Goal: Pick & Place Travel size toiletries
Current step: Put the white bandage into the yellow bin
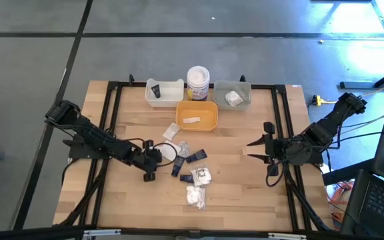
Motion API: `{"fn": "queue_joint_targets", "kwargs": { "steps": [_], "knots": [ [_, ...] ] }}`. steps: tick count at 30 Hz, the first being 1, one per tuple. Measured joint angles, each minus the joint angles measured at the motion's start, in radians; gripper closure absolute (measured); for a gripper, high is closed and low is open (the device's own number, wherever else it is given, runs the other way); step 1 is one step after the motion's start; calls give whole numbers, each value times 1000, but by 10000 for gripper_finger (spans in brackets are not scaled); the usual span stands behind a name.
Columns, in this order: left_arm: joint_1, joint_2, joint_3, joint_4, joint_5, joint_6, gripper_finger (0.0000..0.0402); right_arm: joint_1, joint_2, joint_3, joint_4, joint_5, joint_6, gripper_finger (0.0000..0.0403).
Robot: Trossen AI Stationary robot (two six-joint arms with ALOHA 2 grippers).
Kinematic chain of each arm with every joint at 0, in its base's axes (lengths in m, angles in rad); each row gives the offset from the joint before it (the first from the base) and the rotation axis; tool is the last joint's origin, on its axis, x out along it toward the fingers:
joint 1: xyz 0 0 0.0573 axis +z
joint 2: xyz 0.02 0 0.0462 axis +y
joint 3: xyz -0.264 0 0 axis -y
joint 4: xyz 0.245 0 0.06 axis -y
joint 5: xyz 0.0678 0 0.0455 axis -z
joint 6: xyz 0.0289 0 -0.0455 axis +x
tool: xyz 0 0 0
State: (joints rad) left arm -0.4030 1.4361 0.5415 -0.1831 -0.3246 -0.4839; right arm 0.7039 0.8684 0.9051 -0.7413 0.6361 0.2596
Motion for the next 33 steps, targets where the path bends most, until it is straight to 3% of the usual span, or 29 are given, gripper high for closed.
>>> {"fn": "queue_joint_targets", "kwargs": {
  "steps": [8, 23, 33],
  "knots": [
    [0, 0, 0, -5, -59, 0, 257, 0, 0, 0, 0, 0, 0, 223],
    [-1, 62, 3, 9, -54, -11, 267, 0, 0, 0, 0, 0, 0, 210],
    [-1, 66, 2, 13, -69, -18, 317, 0, 0, 0, 0, 0, 0, 229]
  ]
}}
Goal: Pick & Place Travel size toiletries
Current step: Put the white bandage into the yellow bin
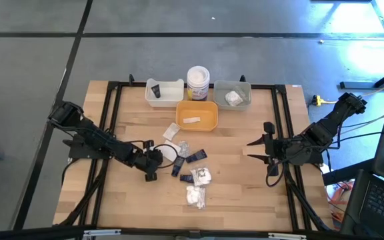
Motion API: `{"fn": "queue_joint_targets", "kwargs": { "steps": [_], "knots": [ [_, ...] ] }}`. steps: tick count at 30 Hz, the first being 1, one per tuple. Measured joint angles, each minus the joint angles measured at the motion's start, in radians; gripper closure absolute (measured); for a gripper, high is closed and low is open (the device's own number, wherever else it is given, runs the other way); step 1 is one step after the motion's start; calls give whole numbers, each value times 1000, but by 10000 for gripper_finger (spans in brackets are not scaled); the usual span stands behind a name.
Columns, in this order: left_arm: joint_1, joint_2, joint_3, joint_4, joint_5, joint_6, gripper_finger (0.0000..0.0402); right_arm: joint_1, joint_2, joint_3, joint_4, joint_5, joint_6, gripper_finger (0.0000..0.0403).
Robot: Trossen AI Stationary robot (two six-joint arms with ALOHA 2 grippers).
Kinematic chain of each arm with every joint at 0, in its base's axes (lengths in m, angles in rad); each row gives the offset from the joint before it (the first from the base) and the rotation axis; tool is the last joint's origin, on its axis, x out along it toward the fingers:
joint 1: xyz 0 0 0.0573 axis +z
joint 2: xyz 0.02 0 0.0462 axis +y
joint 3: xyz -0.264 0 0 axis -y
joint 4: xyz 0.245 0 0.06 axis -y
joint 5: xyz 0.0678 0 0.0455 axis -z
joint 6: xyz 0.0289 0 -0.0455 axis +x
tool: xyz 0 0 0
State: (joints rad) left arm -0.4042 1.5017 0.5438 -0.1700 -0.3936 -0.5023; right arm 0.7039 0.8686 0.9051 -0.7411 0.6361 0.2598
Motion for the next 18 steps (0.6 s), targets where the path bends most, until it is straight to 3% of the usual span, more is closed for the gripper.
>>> {"fn": "queue_joint_targets", "kwargs": {
  "steps": [12, 18],
  "knots": [
    [1, 2, -1, -7, -30, -30, 393, 0, 0, 0, 0, 0, 0, 254],
    [1, 1, -1, -7, -18, -41, 399, 0, 0, 0, 0, 0, 0, 263]
  ]
}}
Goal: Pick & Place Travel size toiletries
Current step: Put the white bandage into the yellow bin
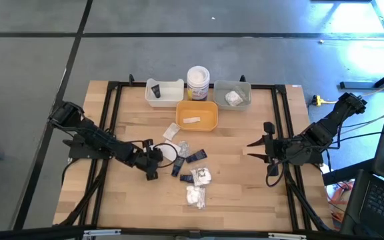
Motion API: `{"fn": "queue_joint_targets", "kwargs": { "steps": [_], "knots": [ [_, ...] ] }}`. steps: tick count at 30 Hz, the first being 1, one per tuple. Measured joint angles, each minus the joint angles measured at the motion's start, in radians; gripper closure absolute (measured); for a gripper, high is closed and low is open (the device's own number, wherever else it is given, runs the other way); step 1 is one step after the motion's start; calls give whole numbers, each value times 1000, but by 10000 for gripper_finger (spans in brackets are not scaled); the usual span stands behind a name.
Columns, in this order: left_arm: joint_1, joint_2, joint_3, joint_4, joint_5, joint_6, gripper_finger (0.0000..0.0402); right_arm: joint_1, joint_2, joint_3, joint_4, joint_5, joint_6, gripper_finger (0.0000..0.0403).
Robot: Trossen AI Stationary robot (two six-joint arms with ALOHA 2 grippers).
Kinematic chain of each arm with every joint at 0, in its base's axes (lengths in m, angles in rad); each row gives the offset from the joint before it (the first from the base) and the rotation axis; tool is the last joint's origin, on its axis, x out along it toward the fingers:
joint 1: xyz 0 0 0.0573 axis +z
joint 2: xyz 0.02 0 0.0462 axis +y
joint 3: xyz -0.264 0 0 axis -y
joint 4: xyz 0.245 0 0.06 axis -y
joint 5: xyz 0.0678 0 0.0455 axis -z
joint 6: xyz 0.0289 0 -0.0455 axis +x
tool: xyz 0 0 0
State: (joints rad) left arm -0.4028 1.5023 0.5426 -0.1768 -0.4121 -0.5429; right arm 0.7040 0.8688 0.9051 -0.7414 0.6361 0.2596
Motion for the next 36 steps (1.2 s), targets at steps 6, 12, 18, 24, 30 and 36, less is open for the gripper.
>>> {"fn": "queue_joint_targets", "kwargs": {
  "steps": [6, 12, 18, 24, 30, 36],
  "knots": [
    [1, -11, 58, -23, 45, -21, 399, 0, 0, 0, 0, 0, 0, 271],
    [1, -23, 162, -14, 36, 78, 399, 0, 0, 0, 0, 0, 0, 279],
    [5, -25, 256, -6, -57, 250, 399, 0, 0, 0, 0, 0, 0, 287],
    [47, -26, 325, 10, -126, 390, 399, 0, 0, 0, 0, 0, 0, 294],
    [118, -26, 341, 145, -128, 551, 399, 0, 0, 0, 0, 0, 0, 300],
    [202, -26, 341, 288, -120, 656, 399, 0, 0, 0, 0, 0, 0, 305]
  ]
}}
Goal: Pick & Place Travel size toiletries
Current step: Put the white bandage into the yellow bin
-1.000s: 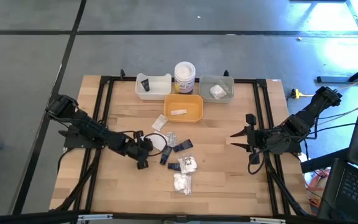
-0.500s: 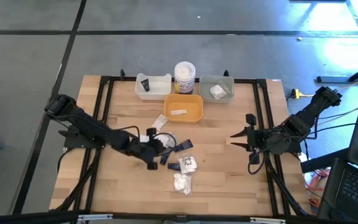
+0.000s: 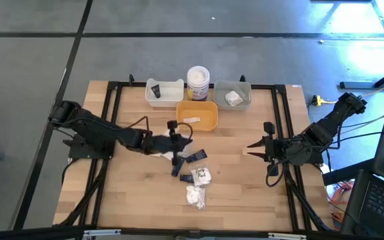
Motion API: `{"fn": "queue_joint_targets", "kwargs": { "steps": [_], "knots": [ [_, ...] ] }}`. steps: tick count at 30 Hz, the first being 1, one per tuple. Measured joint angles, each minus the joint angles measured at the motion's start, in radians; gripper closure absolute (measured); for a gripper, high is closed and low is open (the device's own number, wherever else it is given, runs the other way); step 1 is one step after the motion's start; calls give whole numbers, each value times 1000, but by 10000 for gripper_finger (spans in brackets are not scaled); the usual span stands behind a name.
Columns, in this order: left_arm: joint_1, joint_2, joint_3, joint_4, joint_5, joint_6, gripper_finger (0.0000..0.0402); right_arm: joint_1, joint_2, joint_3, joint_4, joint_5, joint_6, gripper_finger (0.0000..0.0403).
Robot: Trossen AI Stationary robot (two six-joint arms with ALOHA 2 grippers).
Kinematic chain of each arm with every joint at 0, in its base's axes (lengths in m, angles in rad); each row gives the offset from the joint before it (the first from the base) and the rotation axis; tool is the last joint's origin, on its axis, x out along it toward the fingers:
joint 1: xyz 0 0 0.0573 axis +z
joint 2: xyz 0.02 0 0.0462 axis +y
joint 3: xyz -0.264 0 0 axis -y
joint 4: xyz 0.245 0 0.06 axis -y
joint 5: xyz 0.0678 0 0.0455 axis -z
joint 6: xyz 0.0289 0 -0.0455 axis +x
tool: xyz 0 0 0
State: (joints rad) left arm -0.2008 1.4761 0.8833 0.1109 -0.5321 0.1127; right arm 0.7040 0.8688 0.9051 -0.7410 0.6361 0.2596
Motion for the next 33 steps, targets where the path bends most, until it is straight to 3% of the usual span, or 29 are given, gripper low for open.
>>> {"fn": "queue_joint_targets", "kwargs": {
  "steps": [11, 19, 33],
  "knots": [
    [172, -1, 0, 232, 18, 92, 399, 0, 0, 0, 0, 0, 0, 283],
    [303, 6, 0, 280, 147, 23, 399, 0, 0, 0, 0, 0, 0, 264],
    [437, 154, 2, 311, 196, 3, 399, 0, 0, 0, 0, 0, 0, 239]
  ]
}}
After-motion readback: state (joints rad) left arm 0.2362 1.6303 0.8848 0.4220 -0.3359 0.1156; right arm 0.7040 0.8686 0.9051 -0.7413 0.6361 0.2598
